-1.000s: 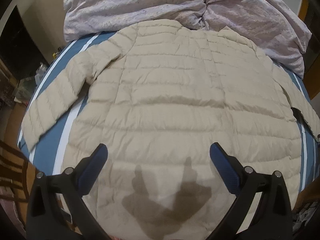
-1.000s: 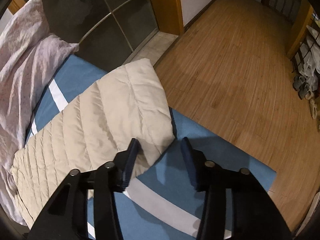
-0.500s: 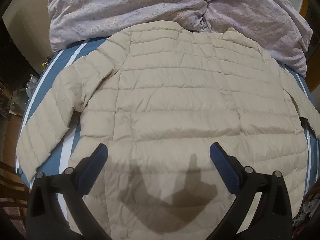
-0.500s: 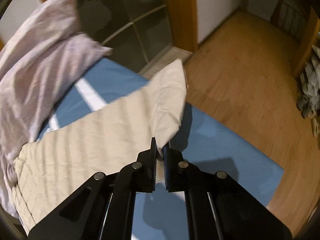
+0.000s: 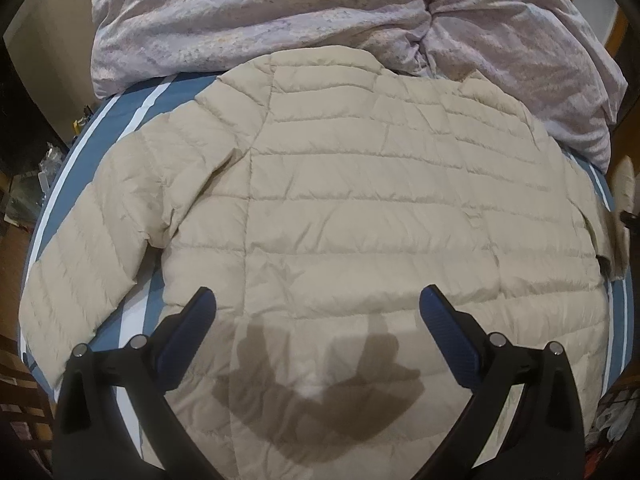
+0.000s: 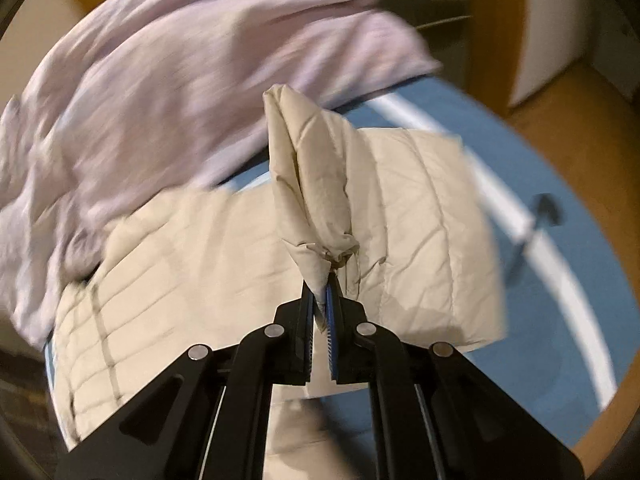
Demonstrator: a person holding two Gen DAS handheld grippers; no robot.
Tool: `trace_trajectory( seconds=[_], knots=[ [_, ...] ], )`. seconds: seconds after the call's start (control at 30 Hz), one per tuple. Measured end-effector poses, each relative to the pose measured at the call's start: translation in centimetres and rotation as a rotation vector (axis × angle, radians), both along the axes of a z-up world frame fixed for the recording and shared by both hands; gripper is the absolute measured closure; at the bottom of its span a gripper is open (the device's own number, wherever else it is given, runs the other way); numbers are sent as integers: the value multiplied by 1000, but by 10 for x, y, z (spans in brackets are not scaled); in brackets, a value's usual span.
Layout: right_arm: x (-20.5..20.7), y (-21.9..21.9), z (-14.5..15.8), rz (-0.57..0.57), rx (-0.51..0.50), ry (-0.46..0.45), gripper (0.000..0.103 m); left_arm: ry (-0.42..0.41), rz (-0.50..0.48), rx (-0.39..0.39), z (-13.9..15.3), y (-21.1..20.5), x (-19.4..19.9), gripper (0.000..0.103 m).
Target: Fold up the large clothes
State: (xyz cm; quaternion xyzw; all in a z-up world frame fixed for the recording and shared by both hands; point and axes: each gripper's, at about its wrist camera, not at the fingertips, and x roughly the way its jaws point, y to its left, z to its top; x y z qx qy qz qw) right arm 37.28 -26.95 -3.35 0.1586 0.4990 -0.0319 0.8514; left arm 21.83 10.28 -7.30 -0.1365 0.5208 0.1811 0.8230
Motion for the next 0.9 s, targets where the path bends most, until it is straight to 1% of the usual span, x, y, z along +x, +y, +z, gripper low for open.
trace_trajectory(
  seconds=[0.13,0.27,0.37,0.53,0.63,0.7,0.83,0.9],
  knots=[
    [1,66,-11,130,50,31,97,-16,21,-30,2,11,3,2],
    [-4,121,-25,237,101,74,97,-35,32,-63,4,21,8,2],
    [-5,158,-36,309,124,105,97,-49,34,-105,5,26,13,7],
    [-16,197,-54,389,183,152,97,-71,39,-183,5,30,29,9],
    [-28,213,-58,435,209,167,97,-87,33,-239,5,30,41,10],
    [-30,224,-62,458,212,175,97,-89,27,-264,4,29,48,13],
    [-35,235,-66,473,220,188,97,-84,17,-326,2,25,68,19],
    [-37,235,-67,473,218,188,97,-79,19,-350,0,23,75,20]
  ],
)
